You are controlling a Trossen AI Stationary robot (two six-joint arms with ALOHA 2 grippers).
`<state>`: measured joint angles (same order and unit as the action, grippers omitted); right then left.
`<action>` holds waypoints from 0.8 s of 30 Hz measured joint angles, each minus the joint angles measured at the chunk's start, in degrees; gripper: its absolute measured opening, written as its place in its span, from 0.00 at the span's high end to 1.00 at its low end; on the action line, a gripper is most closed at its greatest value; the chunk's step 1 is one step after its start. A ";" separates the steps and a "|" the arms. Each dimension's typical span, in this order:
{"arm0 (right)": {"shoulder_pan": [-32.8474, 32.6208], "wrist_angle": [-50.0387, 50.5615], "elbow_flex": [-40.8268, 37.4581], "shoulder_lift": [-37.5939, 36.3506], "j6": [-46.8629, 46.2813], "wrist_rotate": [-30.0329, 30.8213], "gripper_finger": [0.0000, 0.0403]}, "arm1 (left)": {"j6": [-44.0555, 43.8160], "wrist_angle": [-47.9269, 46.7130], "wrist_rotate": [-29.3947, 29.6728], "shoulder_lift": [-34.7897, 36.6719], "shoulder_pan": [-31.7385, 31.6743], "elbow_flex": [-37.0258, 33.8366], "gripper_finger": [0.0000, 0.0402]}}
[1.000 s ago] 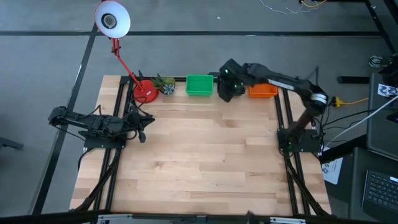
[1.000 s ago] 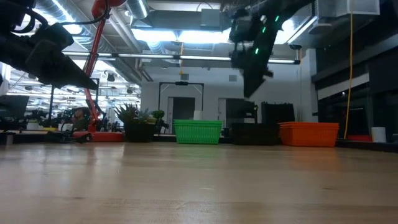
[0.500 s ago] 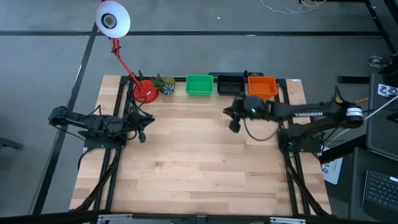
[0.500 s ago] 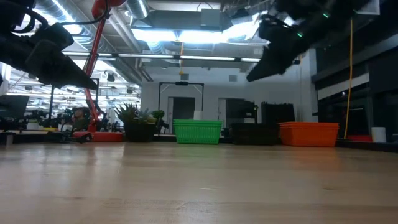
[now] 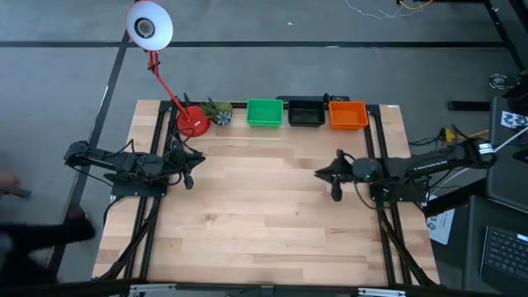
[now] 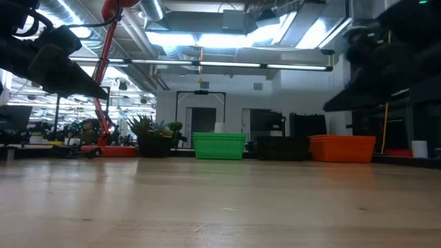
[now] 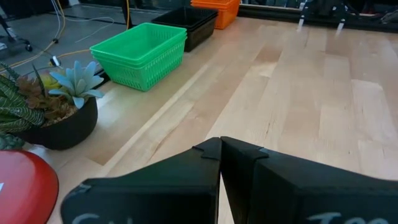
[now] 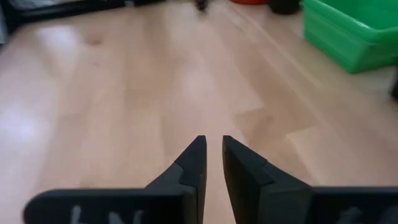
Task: Stack baskets by color
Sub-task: Return to Home Position
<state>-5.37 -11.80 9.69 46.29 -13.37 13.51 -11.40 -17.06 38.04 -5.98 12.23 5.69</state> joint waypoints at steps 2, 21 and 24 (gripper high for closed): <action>-1.62 0.37 -1.80 -4.24 0.36 -0.09 0.87 | 0.00 0.00 -0.01 0.01 0.02 0.00 1.00; -5.57 -3.85 -9.29 -35.11 8.61 -0.13 0.87 | 0.00 0.00 -0.01 0.02 0.01 0.00 1.00; -5.55 -3.17 -9.29 -38.31 14.85 -0.52 0.87 | 0.00 0.00 -0.01 0.01 0.02 0.00 1.00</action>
<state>-10.92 -14.97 0.40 7.99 1.48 12.99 -11.40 -17.06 38.03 -5.97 12.25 5.69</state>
